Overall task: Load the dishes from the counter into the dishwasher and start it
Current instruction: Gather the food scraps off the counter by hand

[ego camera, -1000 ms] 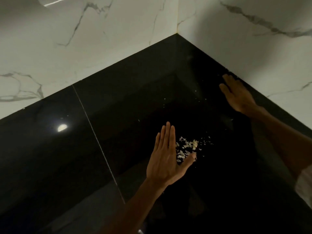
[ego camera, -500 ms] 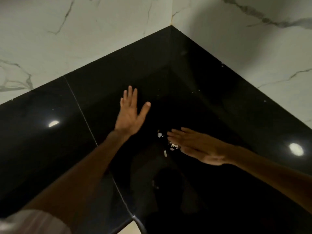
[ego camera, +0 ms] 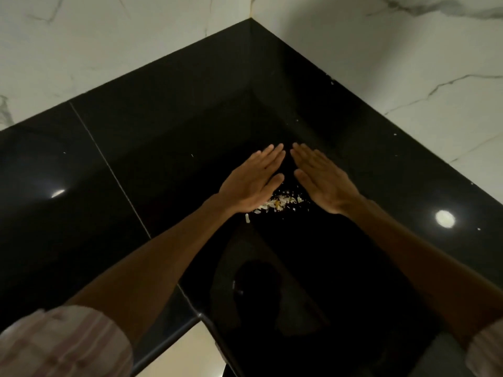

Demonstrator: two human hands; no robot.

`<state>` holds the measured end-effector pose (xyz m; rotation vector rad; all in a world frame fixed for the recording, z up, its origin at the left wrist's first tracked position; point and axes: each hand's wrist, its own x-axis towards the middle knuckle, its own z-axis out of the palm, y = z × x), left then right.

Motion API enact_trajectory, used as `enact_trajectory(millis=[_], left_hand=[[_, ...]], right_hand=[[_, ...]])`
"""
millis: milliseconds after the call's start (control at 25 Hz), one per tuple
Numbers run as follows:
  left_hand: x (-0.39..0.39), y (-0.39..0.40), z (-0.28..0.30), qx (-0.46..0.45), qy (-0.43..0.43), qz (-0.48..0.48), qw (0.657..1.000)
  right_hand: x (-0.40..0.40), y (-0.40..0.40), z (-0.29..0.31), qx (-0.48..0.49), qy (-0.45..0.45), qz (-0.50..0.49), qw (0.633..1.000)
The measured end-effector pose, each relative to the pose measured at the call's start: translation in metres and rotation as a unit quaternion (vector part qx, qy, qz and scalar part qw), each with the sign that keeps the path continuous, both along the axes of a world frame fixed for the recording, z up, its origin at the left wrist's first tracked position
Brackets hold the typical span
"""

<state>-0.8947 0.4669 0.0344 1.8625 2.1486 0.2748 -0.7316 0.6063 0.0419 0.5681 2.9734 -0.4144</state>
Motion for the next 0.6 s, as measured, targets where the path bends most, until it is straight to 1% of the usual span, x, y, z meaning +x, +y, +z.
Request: enact_trajectory(millis=[80, 160, 400, 440, 480, 560, 600], left_hand=[[0.028, -0.017, -0.001, -0.008, 0.008, 0.018, 1.0], [0.055, -0.037, 0.001, -0.019, -0.005, 0.049, 0.999], [0.154, -0.116, 0.005, -0.028, -0.095, 0.1, 0.99], [0.169, -0.125, 0.006, -0.032, -0.111, 0.105, 0.988], [0.18, -0.131, 0.009, -0.033, -0.131, 0.108, 0.985], [0.187, -0.135, 0.017, -0.014, -0.192, 0.106, 0.975], [0.187, -0.136, 0.023, 0.009, -0.228, 0.114, 0.967]], right_hand=[[0.004, -0.022, -0.001, -0.012, 0.002, 0.017, 1.0], [0.019, -0.042, -0.002, -0.025, -0.005, 0.028, 0.999], [0.097, -0.115, 0.01, -0.1, -0.026, 0.068, 0.992], [0.111, -0.122, 0.015, -0.131, -0.026, 0.072, 0.988], [0.122, -0.121, 0.018, -0.184, -0.019, 0.062, 0.981], [0.131, -0.103, 0.032, -0.294, 0.019, -0.007, 0.956], [0.129, -0.086, 0.038, -0.314, 0.058, -0.052, 0.946]])
